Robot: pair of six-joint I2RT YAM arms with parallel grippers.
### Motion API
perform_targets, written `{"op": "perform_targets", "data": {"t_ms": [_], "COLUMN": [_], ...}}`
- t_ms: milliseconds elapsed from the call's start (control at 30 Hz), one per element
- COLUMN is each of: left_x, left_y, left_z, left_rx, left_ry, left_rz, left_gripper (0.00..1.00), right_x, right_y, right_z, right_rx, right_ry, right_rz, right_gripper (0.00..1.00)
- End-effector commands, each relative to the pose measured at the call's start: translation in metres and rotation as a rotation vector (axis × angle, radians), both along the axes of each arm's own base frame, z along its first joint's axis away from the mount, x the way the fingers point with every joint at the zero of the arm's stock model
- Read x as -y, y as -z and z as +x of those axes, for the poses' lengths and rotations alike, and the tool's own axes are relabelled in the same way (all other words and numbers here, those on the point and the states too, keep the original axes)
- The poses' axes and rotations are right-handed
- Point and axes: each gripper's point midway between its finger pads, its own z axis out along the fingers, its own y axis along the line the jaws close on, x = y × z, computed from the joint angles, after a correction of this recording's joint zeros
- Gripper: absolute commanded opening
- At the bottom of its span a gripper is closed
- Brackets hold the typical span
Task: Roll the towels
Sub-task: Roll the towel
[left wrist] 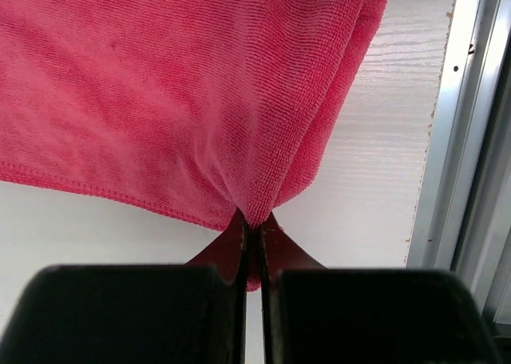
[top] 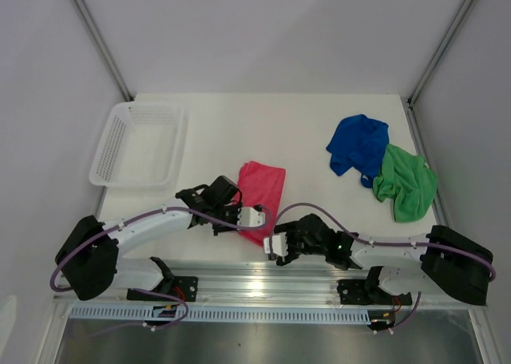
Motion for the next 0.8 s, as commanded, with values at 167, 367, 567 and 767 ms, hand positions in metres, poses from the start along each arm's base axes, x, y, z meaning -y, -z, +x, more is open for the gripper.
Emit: {"op": "perform_targets", "data": {"t_ms": [167, 367, 567, 767], "left_x": [0.012, 0.01, 0.009, 0.002], "left_y": [-0.014, -0.011, -0.01, -0.007], "left_z": [0.002, -0.001, -0.008, -0.014], "left_rx": [-0.041, -0.069, -0.116, -0.137], "left_ry": [-0.002, -0.015, -0.022, -0.02], "left_rz": [-0.05, -0.044, -0.052, -0.026], "left_gripper": [0.01, 0.01, 0.01, 0.01], "right_x": [-0.043, -0.047, -0.048, -0.045], "right_y": [-0.014, -0.012, -0.012, -0.015], "right_z": [0.005, -0.006, 0.003, -0.001], "right_rx": [0.148, 0.079, 0.084, 0.036], "right_ry": [-0.048, -0.068, 0.005, 0.022], "right_rz": [0.117, 0.153, 0.157, 0.161], "right_gripper": [0.62, 0.44, 0.3, 0.08]}}
